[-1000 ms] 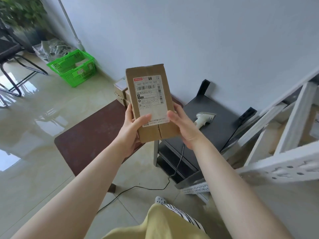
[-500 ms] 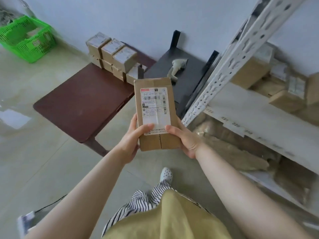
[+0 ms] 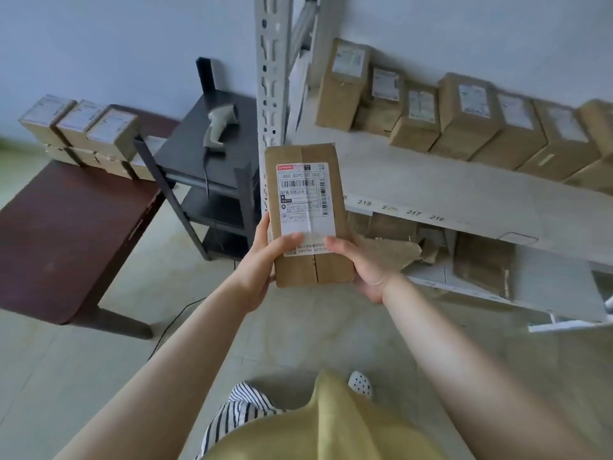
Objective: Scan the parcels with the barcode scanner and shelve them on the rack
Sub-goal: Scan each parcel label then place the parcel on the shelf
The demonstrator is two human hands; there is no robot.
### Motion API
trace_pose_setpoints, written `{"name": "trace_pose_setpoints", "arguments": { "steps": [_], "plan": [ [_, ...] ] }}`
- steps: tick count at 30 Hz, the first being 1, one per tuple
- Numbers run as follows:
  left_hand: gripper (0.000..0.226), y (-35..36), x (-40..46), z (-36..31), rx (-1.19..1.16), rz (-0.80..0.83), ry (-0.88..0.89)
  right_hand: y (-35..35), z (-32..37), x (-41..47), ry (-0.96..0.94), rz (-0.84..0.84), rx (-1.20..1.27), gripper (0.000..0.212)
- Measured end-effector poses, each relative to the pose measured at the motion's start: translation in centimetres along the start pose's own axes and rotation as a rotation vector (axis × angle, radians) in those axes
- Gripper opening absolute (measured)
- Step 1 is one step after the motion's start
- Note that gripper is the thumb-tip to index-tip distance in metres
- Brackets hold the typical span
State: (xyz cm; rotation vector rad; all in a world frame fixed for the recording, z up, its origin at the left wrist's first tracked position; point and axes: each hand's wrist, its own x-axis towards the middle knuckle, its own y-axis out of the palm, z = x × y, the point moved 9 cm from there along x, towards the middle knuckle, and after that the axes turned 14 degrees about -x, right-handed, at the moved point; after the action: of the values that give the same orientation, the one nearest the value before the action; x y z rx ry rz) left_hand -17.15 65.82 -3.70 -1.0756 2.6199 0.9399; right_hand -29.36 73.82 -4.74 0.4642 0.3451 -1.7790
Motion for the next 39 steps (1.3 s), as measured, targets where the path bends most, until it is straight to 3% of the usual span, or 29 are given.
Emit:
{"name": "trace_pose_setpoints", "arguments": {
  "steps": [8, 15, 23, 26, 30, 32, 35, 37, 39],
  "plan": [
    [0.094, 17.3, 6.9, 7.2, 0.059, 0.1, -0.046, -18.5, -2.9, -7.0, -0.023, -0.148, 0.13, 0.071],
    [0.095, 31.5, 12.1, 12.3, 0.127, 0.215, -0.119, -33.0, -4.9, -12.2, -0.052, -0.255, 0.158, 0.089],
    [0.098, 41.7, 18.3, 15.4, 0.19, 0.308, -0.194, -43.4, -5.4, -14.8, -0.064, -0.372, 0.213, 0.075],
    [0.086, 44.4, 20.8, 16.6, 0.184, 0.311, -0.236, -46.6, -5.5, -15.0, -0.03, -0.416, 0.208, 0.073],
    [0.072, 49.1, 24.5, 18.6, 0.232, 0.343, -0.321, -52.6, -5.7, -16.3, 0.019, -0.572, 0.19, 0.047],
    [0.072, 51.8, 25.9, 19.5, 0.267, 0.373, -0.383, -55.7, -5.4, -17.5, 0.042, -0.635, -0.02, 0.055],
    [0.084, 55.4, 27.8, 21.0, 0.312, 0.398, -0.46, -59.1, -5.0, -19.1, 0.09, -0.672, 0.042, 0.077],
    [0.097, 57.3, 28.8, 22.3, 0.35, 0.402, -0.504, -60.8, -5.8, -19.6, 0.117, -0.671, 0.116, 0.067],
    [0.106, 58.8, 29.5, 23.4, 0.37, 0.393, -0.54, -62.6, -6.3, -20.2, 0.12, -0.707, 0.227, 0.035]
  ]
}}
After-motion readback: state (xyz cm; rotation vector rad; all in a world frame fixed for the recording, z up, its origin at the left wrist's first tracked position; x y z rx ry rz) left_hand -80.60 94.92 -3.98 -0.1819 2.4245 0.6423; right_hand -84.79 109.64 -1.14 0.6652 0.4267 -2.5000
